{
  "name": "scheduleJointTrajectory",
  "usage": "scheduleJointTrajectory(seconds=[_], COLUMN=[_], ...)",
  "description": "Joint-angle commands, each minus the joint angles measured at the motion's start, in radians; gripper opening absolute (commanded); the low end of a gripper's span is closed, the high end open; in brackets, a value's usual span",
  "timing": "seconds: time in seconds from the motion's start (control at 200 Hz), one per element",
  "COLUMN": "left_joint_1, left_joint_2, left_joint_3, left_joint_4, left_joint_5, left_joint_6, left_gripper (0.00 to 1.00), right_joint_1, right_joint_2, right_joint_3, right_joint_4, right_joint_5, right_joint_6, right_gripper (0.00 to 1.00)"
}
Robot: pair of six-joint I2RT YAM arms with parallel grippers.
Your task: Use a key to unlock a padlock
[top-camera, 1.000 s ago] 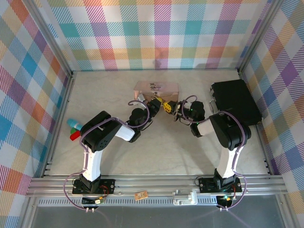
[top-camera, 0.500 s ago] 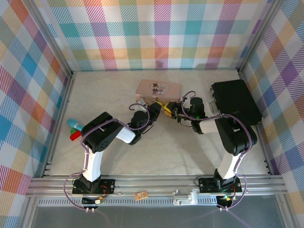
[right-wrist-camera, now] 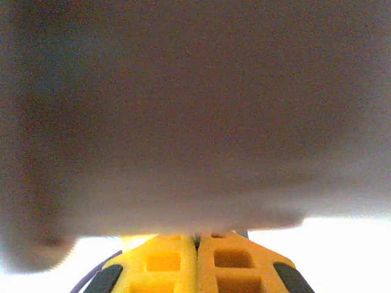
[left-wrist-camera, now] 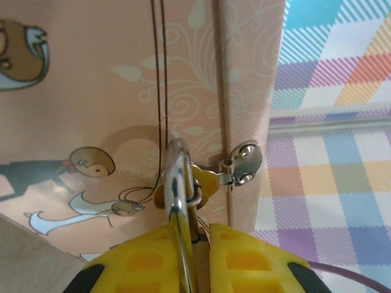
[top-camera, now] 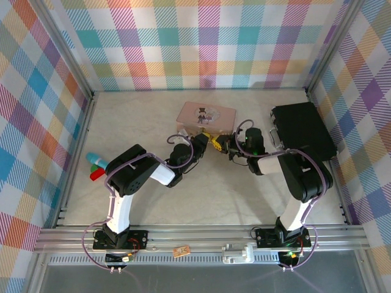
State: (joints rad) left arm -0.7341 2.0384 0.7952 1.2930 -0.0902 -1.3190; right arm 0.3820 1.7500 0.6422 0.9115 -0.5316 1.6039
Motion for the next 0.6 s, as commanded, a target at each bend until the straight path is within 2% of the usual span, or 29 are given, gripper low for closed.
scheduleJointTrajectory(seconds=[0.0,0.075,0.14,0.23,0.35,0.48,0.595], left_joint_1=[-0.048,-0.056,-0.063,-0.071,-0.078,-0.07,-0.052], left_joint_2=[0.019,0.022,0.038,0.07,0.064,0.033,0.024], left_joint_3=[0.006,0.001,0.01,0.029,0.028,-0.011,-0.027], left_joint_4=[0.078,0.084,0.088,0.09,0.086,0.079,0.069], left_joint_5=[0.113,0.124,0.137,0.142,0.131,0.073,0.039], left_joint_6=[0.157,0.212,0.236,0.226,0.228,0.197,0.151], left_gripper=[0.0,0.0,0.0,0.0,0.0,0.0,0.0], right_joint_1=[0.039,0.069,0.07,0.062,0.054,0.028,0.0], right_joint_2=[-0.033,-0.007,-0.025,-0.07,0.018,0.095,0.166], right_joint_3=[-0.07,-0.094,-0.066,-0.023,0.018,0.056,0.069], right_joint_4=[0.251,0.437,0.496,0.456,0.495,0.447,0.404], right_joint_5=[0.046,0.12,0.179,0.224,0.173,0.06,-0.021], right_joint_6=[0.453,0.729,0.821,0.803,0.815,0.65,0.483], right_gripper=[0.0,0.0,0.0,0.0,0.0,0.0,0.15])
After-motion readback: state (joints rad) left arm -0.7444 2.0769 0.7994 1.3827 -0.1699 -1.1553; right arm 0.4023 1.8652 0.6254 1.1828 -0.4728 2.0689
